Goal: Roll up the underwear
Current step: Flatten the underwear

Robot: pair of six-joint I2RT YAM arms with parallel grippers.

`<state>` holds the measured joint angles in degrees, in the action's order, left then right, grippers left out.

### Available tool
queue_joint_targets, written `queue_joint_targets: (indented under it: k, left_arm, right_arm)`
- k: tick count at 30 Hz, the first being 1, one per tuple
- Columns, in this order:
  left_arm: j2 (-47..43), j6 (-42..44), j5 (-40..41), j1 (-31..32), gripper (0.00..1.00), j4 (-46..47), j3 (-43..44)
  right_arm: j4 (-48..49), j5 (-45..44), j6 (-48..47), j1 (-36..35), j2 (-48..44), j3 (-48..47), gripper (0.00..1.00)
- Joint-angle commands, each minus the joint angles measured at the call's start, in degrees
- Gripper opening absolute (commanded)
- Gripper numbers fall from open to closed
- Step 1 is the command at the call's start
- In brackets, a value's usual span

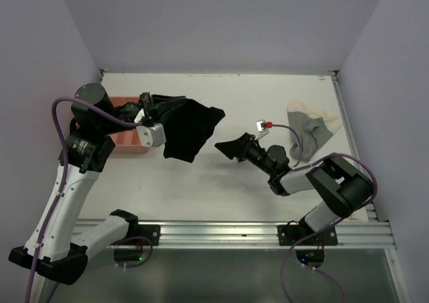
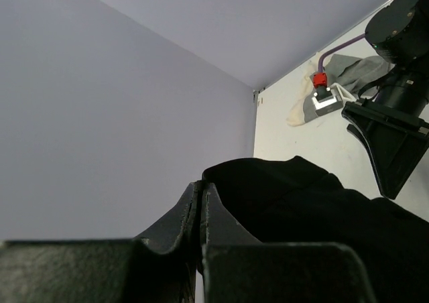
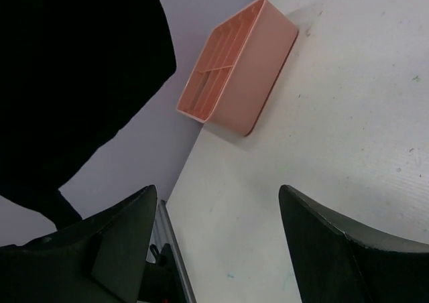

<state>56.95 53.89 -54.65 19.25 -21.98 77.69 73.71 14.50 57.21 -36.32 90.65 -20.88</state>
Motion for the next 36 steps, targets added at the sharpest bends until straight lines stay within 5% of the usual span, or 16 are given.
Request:
queue_joint_targets:
  k: [1, 24, 27, 28, 34, 36]
  left_arm:
    - [-0.5, -3.6, 0.2, -0.4, 0.00, 7.7, -0.8]
    - [-1.6, -8.2, 1.1, -0.5, 0.00, 13.1, -2.3]
    - [-1.8, -8.4, 1.6, -0.5, 0.00, 13.3, -2.5]
    - [-1.9, -8.4, 1.7, -0.6, 0.00, 13.3, -2.5]
    - [-2.3, -12.0, 9.9, -1.5, 0.00, 13.4, -4.7]
    - [-1.5, -15.7, 19.5, -1.9, 0.00, 14.4, -6.4]
  right_arm:
    - [17.2, -5.9, 6.9, 0.3, -0.7, -1.5, 0.78]
    - [17.6, -0.8, 21.3, -1.0, 10.5, -20.9, 0.79]
    - [17.5, -0.8, 22.2, -1.2, 11.0, -21.1, 0.69]
    - [17.4, -2.0, 21.5, -1.0, 10.5, -20.6, 0.52]
    - [17.3, -2.7, 20.1, 5.4, 2.6, -13.8, 0.00]
    - [17.3, 0.1, 19.4, 9.9, -0.7, -11.6, 0.00]
